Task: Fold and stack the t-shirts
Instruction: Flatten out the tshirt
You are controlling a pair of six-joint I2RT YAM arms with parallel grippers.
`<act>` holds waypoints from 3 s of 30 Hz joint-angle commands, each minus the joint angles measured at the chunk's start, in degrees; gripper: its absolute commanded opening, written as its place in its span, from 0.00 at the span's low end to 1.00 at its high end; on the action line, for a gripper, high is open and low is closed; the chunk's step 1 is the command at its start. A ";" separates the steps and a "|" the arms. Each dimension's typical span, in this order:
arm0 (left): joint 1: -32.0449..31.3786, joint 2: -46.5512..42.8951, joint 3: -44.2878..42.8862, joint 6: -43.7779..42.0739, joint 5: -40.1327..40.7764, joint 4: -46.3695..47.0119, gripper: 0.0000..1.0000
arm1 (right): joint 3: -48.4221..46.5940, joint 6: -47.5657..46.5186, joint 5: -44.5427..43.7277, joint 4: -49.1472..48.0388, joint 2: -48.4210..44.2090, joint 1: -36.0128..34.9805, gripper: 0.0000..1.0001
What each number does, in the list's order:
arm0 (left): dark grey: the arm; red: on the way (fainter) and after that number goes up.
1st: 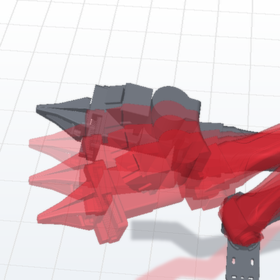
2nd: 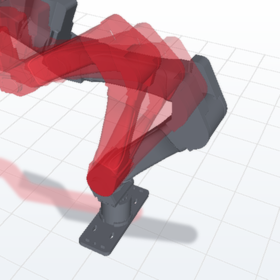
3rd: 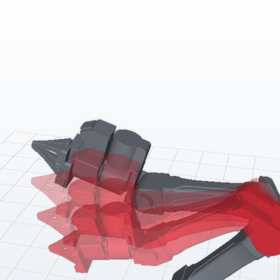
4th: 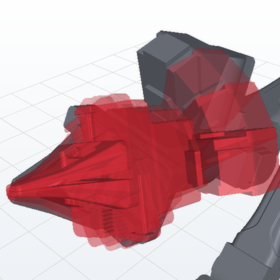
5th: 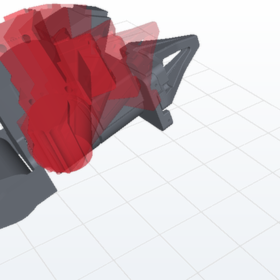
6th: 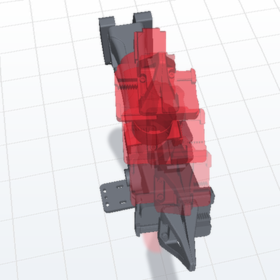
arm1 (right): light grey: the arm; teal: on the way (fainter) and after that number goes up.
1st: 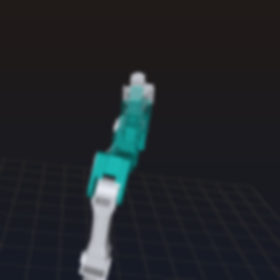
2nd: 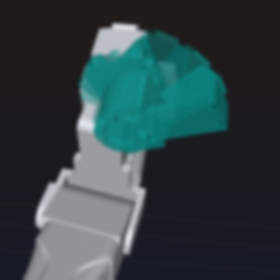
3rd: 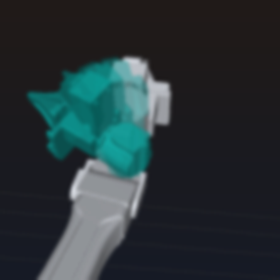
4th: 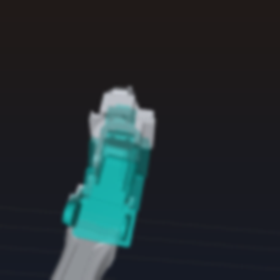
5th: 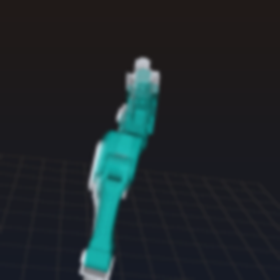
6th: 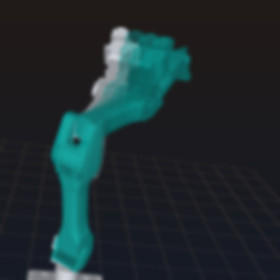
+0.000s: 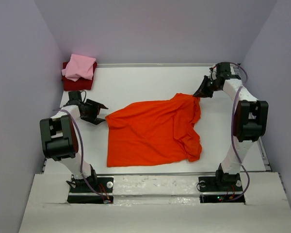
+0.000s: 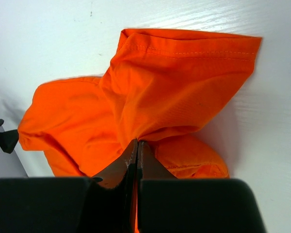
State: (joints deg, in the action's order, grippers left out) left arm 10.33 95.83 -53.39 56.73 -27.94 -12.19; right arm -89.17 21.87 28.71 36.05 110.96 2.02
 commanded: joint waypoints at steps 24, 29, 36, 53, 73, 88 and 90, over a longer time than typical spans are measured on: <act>0.48 5.15 13.66 13.40 -13.10 30.80 0.68 | -3.65 -0.60 1.70 0.86 1.54 0.09 0.00; 0.57 10.33 13.84 14.46 -12.93 38.89 0.68 | -4.00 -0.60 1.88 1.12 1.81 0.09 0.00; 0.57 14.03 8.92 14.90 -10.47 43.91 0.68 | -3.56 -0.86 1.70 1.48 1.10 0.09 0.00; 0.40 19.92 -3.74 13.67 -11.08 44.44 0.63 | -2.94 -1.21 1.88 1.56 0.66 0.09 0.00; 0.39 9.64 -5.51 -2.41 -4.04 1.02 0.65 | -4.09 -0.86 2.93 1.56 1.45 0.09 0.00; -2.24 11.39 2.41 1.80 -11.52 18.78 0.65 | -4.09 -0.69 3.63 1.56 1.54 0.09 0.00; -2.15 12.97 1.36 1.98 -11.87 21.39 0.65 | -4.09 -0.60 3.81 1.56 1.46 0.09 0.00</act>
State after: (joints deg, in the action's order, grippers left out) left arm 8.34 105.82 -51.99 58.30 -39.64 3.60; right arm -90.70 21.61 31.11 37.56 112.68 2.02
